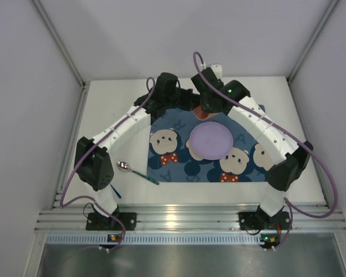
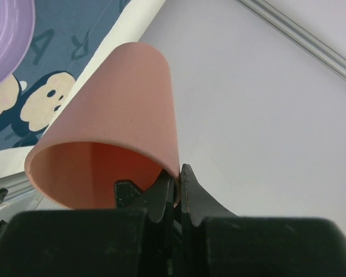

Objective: Set the dinner table for one person

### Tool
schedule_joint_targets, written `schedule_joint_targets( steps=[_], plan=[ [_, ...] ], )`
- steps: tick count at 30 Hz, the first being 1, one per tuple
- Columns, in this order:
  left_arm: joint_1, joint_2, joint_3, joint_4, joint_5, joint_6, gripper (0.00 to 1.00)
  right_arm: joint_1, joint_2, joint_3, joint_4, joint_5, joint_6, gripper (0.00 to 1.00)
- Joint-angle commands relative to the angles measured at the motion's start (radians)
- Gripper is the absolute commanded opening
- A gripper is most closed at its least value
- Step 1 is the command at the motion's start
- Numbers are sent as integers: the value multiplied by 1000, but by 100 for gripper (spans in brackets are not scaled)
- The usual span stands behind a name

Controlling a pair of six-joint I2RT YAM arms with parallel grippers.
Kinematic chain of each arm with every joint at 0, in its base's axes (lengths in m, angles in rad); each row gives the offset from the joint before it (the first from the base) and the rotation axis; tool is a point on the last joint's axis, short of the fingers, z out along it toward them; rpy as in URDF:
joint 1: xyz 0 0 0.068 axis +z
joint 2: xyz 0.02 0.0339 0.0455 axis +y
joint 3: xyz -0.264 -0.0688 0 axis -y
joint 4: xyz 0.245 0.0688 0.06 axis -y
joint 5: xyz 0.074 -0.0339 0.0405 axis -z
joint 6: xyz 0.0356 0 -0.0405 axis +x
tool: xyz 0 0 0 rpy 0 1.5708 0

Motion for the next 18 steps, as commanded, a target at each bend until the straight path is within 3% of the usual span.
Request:
schedule_joint_targets(
  steps=[1, 5, 12, 14, 15, 18],
  plan=[
    [-4, -54, -8, 68, 61, -31, 0, 28, 18, 21, -22, 144, 4, 33],
    [4, -62, -22, 85, 58, -37, 0, 40, 30, 9, -23, 174, 16, 2],
    [5, -27, -1, 70, 155, -11, 2, 40, 35, 16, -26, 219, 19, 0],
    [5, -16, 44, 9, 153, 40, 14, 39, 32, 15, -26, 227, 22, 0],
    [5, -15, 58, -5, 155, 53, 32, 36, 30, 9, -26, 228, 27, 0],
    [5, -18, 101, -77, 150, 96, 52, 24, 13, -5, -11, 231, 33, 0]
  ],
)
